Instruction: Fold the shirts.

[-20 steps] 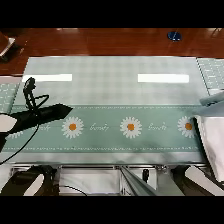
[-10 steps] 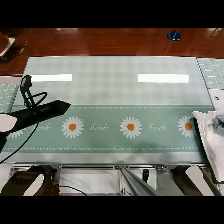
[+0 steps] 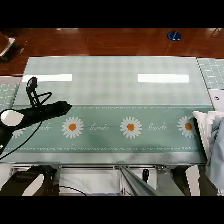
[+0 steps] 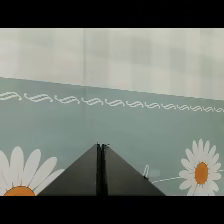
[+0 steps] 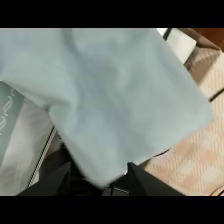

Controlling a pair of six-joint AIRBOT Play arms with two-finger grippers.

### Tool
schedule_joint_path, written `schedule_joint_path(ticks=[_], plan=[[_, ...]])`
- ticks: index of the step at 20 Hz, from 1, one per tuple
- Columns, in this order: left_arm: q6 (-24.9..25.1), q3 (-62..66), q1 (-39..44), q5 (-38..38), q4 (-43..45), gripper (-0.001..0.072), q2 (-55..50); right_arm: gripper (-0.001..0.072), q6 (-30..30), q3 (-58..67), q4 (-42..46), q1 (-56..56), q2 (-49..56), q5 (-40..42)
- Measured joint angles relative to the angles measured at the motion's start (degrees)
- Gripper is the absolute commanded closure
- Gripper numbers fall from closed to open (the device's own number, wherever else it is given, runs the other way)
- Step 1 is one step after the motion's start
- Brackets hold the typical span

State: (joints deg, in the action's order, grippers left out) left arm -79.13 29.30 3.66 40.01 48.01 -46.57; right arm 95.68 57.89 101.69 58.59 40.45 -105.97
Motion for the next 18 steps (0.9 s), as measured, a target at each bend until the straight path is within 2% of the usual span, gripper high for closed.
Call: schedule_joint_path(ticks=[2,3,4,5,6,9,11,13,15,18], plan=[[0.0,0.02,0.0,-0.85,0.0,0.069,-0.81,0.0309,0.33,0.07,0.94,-0.17,0.04,1.29],[0.0,0.28,-0.04,-1.38,0.0,0.069,-1.09,0.0349,0.37,1.18,1.11,-0.52,0.66,1.92],[0.04,0.96,-0.17,-1.97,0.0,0.069,-1.27,0.0468,0.35,2.93,1.18,-1.09,1.62,2.47],[0.2,2.23,-0.35,-2.71,0.0,0.069,-1.36,0.0627,0.17,5.6,0.66,-2.01,3.13,3.04],[0.48,4.26,-0.63,-3.04,0.0,0.069,-1.51,0.0689,0.07,8.68,-0.7,-3.1,4.9,3.48],[1.33,14.19,-1.42,-3.61,0.0,0.069,-2.01,0.0689,-0.35,20.15,-11.56,-9.29,11.58,6.84],[1.57,22.53,-1.22,-3.15,-0.02,0.069,-2.91,0.0689,-0.55,25.64,-21.0,-16.94,15.37,12.5],[2.14,29.55,0.02,-1.14,-0.02,0.0691,-3.89,0.0689,-1.84,28.26,-26.53,-27.78,18.43,19.17],[3.78,32.83,2.54,2.45,0.92,0.0691,-4.55,0.0689,-3.26,27.78,-26.16,-40.52,21.27,24.3],[3.23,30.18,7.56,6.32,8.04,0.0691,-5.7,0.0689,-2.08,20.61,-18.75,-57.94,26.01,31.74]])
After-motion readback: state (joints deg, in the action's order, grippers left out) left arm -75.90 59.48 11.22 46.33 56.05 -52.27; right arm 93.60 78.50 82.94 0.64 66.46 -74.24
